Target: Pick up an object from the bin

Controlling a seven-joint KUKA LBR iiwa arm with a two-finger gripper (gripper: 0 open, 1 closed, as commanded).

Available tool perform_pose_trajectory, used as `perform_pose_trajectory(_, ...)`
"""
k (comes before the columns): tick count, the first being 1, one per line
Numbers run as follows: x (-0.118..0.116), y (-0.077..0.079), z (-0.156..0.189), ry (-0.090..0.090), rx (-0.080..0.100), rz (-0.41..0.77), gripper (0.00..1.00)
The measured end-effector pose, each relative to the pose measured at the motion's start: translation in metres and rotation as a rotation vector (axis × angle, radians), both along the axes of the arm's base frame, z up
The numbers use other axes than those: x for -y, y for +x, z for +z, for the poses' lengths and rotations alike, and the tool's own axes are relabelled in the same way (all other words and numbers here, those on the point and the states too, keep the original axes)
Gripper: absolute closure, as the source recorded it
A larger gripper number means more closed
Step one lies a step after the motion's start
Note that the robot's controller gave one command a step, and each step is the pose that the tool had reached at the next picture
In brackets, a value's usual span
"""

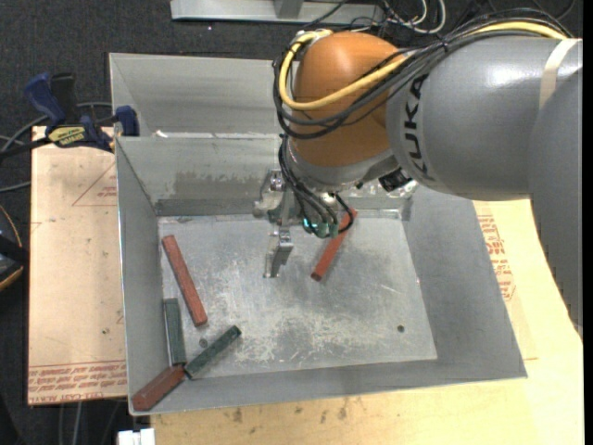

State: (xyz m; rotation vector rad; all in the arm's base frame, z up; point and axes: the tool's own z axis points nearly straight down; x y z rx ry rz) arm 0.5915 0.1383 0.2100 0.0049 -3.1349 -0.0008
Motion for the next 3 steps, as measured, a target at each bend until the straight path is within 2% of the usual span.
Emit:
perform_pose_trajectory(1, 0.001, 0.002, 0.004, 0.001, 0.007, -0.002, 0.00)
perform_pose_trajectory(2, 0.000, -0.025, -0.042, 0.002, 0.014, 0.027, 0.00)
perform_pose_trajectory(3, -0.008, -0.035, -0.097, 0.001, 0.009, 0.151, 0.00)
